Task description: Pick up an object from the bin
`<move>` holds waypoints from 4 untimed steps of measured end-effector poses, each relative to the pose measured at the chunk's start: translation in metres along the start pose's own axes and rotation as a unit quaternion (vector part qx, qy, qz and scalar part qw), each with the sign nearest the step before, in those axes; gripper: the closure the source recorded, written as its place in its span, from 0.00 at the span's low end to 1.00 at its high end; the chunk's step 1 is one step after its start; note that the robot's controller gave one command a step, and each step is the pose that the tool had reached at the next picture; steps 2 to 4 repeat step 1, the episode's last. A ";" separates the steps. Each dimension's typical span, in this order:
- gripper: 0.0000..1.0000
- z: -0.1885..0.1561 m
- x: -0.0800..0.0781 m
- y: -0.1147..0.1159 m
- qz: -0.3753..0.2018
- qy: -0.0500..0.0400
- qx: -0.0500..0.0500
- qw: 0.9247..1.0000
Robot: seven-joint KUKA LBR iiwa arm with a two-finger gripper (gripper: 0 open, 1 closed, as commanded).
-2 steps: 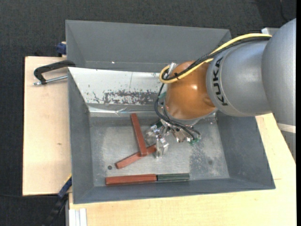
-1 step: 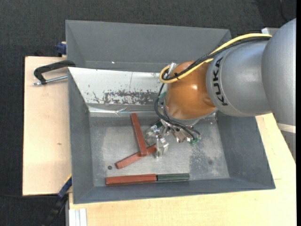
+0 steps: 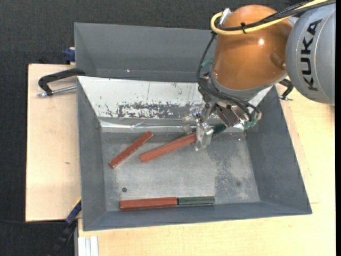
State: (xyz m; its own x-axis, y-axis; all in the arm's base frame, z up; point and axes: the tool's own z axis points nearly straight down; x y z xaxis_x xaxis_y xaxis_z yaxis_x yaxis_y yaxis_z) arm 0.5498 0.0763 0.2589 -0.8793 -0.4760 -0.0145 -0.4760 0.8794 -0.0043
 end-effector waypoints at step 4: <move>1.00 0.002 0.000 0.000 0.000 0.002 -0.001 1.000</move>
Offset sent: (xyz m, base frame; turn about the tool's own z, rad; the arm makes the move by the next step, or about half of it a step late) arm -0.0093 -0.0313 0.0231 -0.1224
